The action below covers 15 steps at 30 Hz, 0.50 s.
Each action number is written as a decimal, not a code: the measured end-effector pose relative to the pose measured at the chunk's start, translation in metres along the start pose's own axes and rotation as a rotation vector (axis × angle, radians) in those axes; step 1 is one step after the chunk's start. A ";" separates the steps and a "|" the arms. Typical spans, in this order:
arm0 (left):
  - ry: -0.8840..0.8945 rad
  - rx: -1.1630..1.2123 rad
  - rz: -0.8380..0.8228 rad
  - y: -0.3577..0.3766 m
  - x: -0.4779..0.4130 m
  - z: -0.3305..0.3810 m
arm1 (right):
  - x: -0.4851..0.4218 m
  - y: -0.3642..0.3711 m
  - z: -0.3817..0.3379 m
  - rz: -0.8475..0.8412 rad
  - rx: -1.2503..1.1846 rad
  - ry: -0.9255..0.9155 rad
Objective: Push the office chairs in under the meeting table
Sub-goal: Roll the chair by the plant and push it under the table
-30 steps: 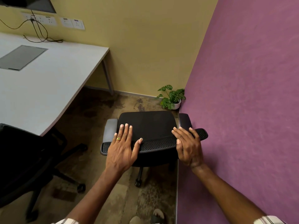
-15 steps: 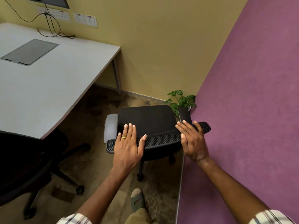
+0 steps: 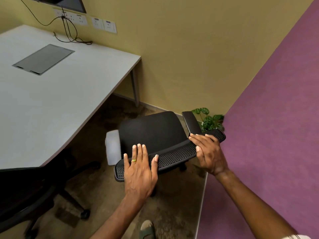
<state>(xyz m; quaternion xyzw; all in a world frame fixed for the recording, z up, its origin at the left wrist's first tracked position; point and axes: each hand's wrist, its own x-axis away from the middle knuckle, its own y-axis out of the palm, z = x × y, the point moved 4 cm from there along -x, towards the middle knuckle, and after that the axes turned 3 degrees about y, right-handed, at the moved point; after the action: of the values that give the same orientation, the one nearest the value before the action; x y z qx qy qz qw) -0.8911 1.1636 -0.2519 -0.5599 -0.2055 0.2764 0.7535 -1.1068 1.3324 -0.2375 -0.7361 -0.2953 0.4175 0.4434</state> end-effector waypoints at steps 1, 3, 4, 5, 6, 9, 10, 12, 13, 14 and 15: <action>-0.004 0.001 -0.003 0.002 -0.012 0.004 | -0.013 0.004 0.009 -0.005 -0.009 -0.009; 0.000 -0.005 -0.001 0.003 -0.018 0.009 | -0.025 0.008 0.018 -0.018 -0.015 -0.026; -0.022 -0.002 0.005 0.004 -0.025 0.009 | -0.036 0.015 0.024 -0.024 -0.024 -0.051; -0.053 0.000 0.007 0.005 -0.033 0.007 | -0.050 0.021 0.029 -0.049 -0.043 -0.068; -0.053 -0.011 0.013 0.005 -0.032 0.007 | -0.052 0.023 0.027 -0.056 -0.044 -0.096; -0.140 -0.008 0.062 0.005 -0.067 0.011 | -0.104 0.038 0.048 -0.091 -0.063 -0.179; -0.182 0.001 0.081 0.004 -0.082 0.018 | -0.124 0.042 0.060 -0.108 -0.074 -0.201; -0.251 0.004 0.111 0.003 -0.101 0.021 | -0.152 0.048 0.067 -0.122 -0.088 -0.262; -0.251 0.002 0.092 0.004 -0.099 0.019 | -0.152 0.051 0.064 -0.124 -0.093 -0.274; -0.267 0.001 0.099 0.004 -0.105 0.019 | -0.160 0.054 0.067 -0.122 -0.101 -0.287; -0.288 0.004 0.107 0.004 -0.112 0.019 | -0.169 0.055 0.069 -0.125 -0.112 -0.300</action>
<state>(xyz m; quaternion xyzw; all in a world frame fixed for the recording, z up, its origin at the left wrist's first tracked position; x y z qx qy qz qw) -0.9886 1.1059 -0.2503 -0.5230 -0.2808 0.3943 0.7015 -1.2440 1.2007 -0.2454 -0.6691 -0.4262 0.4773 0.3779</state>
